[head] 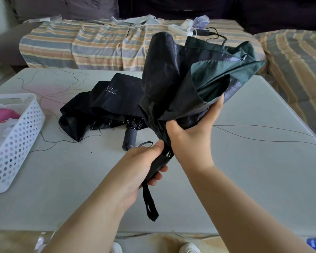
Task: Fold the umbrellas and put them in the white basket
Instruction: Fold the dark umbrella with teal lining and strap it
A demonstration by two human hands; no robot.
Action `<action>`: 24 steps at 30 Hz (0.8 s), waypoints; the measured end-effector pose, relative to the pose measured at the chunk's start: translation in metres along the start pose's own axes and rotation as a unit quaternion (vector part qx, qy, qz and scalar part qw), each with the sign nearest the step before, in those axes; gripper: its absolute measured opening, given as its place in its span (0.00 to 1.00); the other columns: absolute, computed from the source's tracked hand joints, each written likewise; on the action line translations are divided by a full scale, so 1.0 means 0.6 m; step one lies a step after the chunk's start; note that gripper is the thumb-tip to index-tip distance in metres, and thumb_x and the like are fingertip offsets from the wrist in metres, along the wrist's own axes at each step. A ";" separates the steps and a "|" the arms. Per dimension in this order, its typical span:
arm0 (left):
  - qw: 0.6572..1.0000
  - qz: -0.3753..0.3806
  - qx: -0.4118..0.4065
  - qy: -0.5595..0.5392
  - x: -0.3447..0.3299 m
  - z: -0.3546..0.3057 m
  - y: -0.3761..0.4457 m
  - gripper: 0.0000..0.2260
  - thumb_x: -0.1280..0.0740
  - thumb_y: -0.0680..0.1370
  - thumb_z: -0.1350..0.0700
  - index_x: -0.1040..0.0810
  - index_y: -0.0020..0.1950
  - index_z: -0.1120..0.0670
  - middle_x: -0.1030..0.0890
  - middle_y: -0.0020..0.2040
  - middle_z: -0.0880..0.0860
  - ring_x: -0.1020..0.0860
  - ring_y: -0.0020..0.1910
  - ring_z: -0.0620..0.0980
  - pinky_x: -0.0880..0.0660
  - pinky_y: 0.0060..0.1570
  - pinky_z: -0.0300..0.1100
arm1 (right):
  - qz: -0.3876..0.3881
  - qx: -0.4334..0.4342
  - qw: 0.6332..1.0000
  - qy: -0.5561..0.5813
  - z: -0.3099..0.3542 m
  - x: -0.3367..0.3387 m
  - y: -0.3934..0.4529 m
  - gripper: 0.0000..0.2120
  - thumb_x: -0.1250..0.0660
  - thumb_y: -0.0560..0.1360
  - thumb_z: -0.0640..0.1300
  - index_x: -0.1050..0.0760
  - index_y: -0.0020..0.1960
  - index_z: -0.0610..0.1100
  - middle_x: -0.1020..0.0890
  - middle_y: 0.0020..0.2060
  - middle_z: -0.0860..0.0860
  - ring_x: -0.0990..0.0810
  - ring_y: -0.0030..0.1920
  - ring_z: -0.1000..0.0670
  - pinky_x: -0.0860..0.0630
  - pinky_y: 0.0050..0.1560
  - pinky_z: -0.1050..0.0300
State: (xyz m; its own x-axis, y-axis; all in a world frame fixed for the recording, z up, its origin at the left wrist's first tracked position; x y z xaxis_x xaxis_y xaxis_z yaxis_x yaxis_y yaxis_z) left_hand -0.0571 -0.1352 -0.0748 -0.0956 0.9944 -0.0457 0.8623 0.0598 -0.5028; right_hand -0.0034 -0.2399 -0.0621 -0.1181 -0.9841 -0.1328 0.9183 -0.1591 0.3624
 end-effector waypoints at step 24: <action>0.998 -0.014 -0.054 0.034 0.003 -0.004 -0.009 0.09 0.40 0.69 0.55 0.25 0.39 0.60 0.22 0.30 0.56 0.32 0.28 0.52 0.38 0.27 0.41 | -0.012 0.008 1.000 -0.004 0.009 0.000 -0.002 0.46 0.33 0.70 0.30 0.56 0.70 0.63 0.37 0.72 0.53 0.33 0.70 0.55 0.32 0.70 0.54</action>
State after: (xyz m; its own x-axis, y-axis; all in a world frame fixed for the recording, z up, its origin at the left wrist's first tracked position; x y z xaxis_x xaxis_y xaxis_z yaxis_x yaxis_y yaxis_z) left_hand -0.0606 -0.1337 -0.0702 -0.0901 0.9955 0.0284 0.9089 0.0938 -0.4063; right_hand -0.0064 -0.2400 -0.0575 -0.1427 -0.9808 -0.1331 0.9093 -0.1830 0.3736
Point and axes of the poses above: each hand's wrist, its own y-axis towards the middle knuckle, its own x-axis out of the back of the hand, z = x × y, the point moved 2 cm from there along y, towards the middle knuckle
